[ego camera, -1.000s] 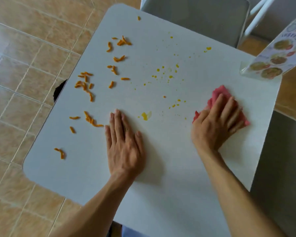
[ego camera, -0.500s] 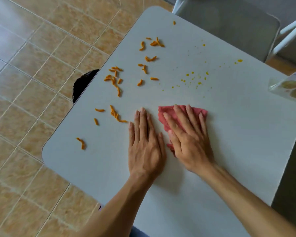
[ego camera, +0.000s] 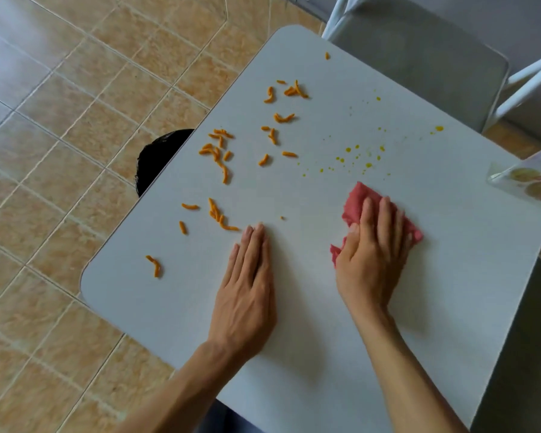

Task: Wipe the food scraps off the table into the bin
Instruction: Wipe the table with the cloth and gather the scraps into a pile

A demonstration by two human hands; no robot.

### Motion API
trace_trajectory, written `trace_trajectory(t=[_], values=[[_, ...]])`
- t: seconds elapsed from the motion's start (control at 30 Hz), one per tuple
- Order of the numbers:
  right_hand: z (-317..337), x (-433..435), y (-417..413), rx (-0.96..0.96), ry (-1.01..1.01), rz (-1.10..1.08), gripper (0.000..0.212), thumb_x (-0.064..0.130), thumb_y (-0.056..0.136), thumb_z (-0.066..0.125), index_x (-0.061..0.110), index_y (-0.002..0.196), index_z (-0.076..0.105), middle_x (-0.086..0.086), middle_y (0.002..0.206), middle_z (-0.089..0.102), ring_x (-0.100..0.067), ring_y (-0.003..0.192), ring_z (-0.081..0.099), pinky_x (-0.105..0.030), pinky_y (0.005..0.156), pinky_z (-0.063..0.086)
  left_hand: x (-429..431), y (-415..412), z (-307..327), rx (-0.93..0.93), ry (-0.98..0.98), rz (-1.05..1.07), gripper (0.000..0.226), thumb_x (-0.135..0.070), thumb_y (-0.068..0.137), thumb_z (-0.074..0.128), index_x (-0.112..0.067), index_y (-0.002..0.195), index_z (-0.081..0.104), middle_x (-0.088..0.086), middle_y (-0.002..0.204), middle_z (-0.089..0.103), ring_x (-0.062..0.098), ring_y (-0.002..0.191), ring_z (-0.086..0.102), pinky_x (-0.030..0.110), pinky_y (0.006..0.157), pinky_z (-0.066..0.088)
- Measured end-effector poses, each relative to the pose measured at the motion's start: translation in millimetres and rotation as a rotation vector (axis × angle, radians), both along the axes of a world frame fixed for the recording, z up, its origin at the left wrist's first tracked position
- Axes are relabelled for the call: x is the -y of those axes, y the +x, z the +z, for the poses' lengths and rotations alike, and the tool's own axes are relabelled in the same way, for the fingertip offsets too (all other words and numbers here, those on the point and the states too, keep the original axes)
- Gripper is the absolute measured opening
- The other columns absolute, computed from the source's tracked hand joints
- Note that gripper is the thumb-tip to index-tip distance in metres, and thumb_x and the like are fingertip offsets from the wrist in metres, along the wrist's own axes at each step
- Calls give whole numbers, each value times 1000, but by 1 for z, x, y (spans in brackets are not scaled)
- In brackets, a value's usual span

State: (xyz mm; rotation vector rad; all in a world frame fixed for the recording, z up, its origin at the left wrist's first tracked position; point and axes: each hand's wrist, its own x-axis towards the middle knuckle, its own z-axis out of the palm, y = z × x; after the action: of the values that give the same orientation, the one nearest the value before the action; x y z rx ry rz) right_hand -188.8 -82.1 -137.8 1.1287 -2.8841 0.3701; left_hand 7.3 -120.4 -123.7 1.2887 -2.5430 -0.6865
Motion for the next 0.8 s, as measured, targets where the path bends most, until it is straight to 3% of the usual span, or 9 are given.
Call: trace_trajectory(t=[0.07,0.17,0.23,0.37,0.4,0.5,0.57,0.63,0.8], values=[[2,12,41,0,32,-54,59,32,98,46,7,152,44,-21,161,36,-43,150,32,-63,120,24,0,8,4,-29,11,-53,57,0,92,44,8,148,32,20,160,24,31,151,20,45,120,22],[2,13,80,14,101,412,62,37,102,42,7,157,35,-20,165,28,-40,154,22,-62,123,19,3,15,8,-78,41,-24,56,1,91,46,7,146,36,19,159,27,30,150,23,46,120,24],[0,19,62,-15,120,519,60,36,104,37,9,158,33,-15,167,28,-34,156,22,-59,124,17,5,19,13,-93,63,27,55,-1,93,45,6,147,34,18,160,25,30,150,22,45,121,22],[3,49,65,14,41,-88,58,30,101,37,4,152,42,-14,161,39,-36,151,33,-59,120,27,10,30,20,-81,73,89,54,-4,96,40,2,150,31,13,162,23,26,152,19,41,123,18],[8,60,79,52,32,-118,63,34,98,36,3,152,42,-16,161,39,-38,150,34,-61,119,28,11,32,21,-81,73,99,54,-5,97,39,1,150,31,12,162,23,25,152,18,41,123,19],[8,58,107,84,49,361,80,45,87,37,4,157,34,-14,165,32,-35,155,25,-60,123,20,21,31,26,-108,74,128,54,-7,98,39,-2,151,29,9,163,23,22,152,17,43,120,22],[2,50,78,33,59,594,81,47,88,42,7,157,33,-11,166,30,-31,156,22,-55,125,16,29,24,28,-125,62,165,54,-8,99,36,-2,151,28,9,163,23,21,152,16,44,120,23],[-2,43,40,-16,41,469,65,37,97,42,6,154,40,-12,163,36,-32,153,30,-56,123,24,36,12,30,-138,52,179,53,-10,99,35,-1,151,30,10,162,24,21,152,16,45,120,24],[-2,66,2,-40,-30,-238,55,24,100,37,0,147,48,-18,157,45,-40,146,40,-61,117,31,41,-29,29,-199,17,96,54,-2,95,42,4,148,34,16,160,27,27,151,20,46,121,24]])
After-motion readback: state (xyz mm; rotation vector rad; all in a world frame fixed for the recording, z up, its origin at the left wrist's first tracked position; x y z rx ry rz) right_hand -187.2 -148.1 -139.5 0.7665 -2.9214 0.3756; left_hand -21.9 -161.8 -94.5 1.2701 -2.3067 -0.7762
